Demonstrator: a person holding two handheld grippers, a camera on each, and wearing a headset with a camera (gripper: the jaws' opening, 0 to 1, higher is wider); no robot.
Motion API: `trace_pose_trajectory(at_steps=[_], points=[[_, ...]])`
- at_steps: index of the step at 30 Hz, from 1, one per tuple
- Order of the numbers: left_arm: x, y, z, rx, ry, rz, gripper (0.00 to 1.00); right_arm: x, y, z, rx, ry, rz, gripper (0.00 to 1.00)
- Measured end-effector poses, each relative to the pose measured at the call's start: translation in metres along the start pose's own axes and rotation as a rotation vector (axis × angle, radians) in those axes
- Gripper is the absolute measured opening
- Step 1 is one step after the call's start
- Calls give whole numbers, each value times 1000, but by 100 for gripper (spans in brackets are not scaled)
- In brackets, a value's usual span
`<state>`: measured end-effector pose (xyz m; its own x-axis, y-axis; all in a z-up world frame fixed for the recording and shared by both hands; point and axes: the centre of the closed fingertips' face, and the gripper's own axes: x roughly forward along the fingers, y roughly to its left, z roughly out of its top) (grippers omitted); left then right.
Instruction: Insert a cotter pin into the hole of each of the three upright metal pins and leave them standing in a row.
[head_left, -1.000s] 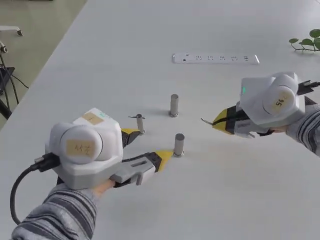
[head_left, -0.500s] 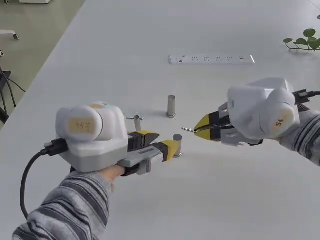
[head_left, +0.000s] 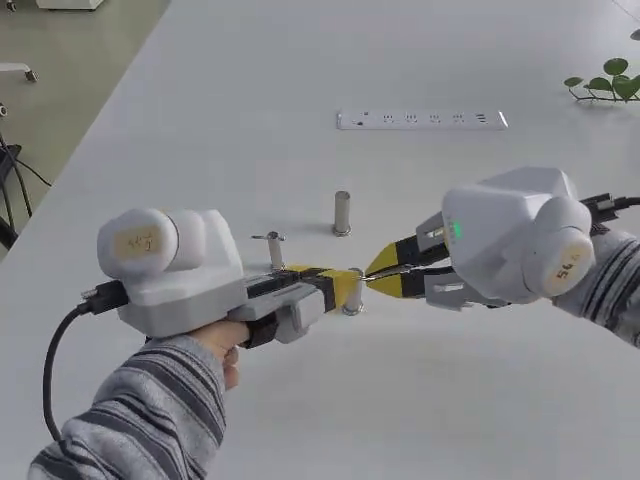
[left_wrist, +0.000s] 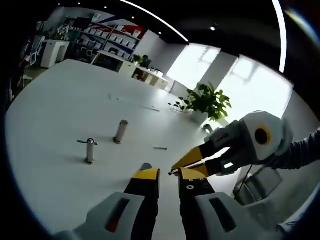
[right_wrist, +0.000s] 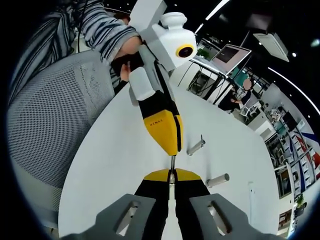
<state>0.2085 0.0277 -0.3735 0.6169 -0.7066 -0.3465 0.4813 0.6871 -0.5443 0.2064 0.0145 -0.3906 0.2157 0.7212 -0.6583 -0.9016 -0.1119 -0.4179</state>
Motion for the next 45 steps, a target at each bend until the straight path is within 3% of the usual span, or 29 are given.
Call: trace_pose_trajectory(at_steps=[17,25,29,35,38,41,43,45], points=[[0,-3,0,-51,-10,-23,0,0,-2,12,32,-38,-15,0],[-1,-4,0,18,-12,-31,0,-1,-3,11,73,-41,-32,0],[-3,0,1,87,-11,-26,0,-1,-6,3,205,-47,-46,5],[-10,9,-6,282,42,-11,0,-2,-5,1,514,-156,-3,8],[-13,9,-10,357,65,-22,0,-3,-4,4,625,-198,21,10],[-16,10,-14,407,84,-24,0,-4,-3,5,714,-240,60,11],[-19,8,-15,406,77,-48,0,-5,2,7,750,-252,82,12],[-21,5,-16,434,74,-73,0,-5,6,7,751,-252,92,14]])
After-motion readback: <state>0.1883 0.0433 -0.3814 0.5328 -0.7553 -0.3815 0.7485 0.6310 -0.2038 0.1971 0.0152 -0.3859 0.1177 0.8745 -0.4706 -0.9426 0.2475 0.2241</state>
